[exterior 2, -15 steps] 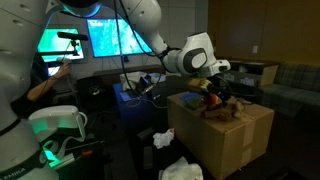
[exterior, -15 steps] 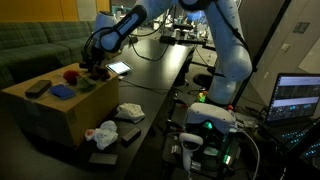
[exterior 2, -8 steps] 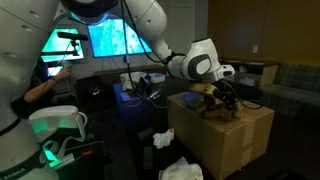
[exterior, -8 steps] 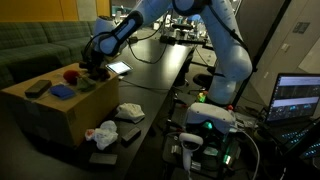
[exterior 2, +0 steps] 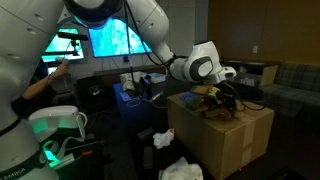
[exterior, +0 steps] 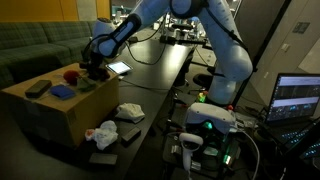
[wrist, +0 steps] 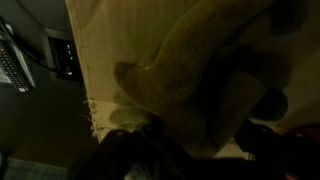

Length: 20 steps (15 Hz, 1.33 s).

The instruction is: Put the items on the table on to the box and the items on the box on to the table.

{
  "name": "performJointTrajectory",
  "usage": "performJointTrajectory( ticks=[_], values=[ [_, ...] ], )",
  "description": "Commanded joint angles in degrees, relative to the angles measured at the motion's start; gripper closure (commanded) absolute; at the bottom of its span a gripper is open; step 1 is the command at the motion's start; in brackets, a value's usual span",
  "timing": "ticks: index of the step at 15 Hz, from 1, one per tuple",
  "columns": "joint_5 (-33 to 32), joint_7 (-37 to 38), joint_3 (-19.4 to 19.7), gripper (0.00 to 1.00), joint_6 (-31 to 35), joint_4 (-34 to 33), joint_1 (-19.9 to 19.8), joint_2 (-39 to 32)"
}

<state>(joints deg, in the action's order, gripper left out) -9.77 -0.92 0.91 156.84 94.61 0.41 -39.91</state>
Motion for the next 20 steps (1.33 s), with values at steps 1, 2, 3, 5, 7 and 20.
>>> performJointTrajectory(
  ticks=[1,2,3,5,7,20],
  values=[
    [0.4,-1.42,0.27,0.61,-0.42,-0.69,0.8,0.39],
    [0.3,-1.07,0.53,0.69,-0.71,-0.28,1.15,0.92],
    [0.43,-1.27,0.32,0.76,-0.81,0.11,1.11,1.31],
    [-0.02,-0.49,1.07,0.86,-0.61,1.48,1.74,2.71],
    [-0.79,0.95,2.33,0.88,0.09,3.78,2.79,4.61],
    [-22.0,25.03,20.37,0.86,6.51,35.08,13.51,26.16]
  ],
)
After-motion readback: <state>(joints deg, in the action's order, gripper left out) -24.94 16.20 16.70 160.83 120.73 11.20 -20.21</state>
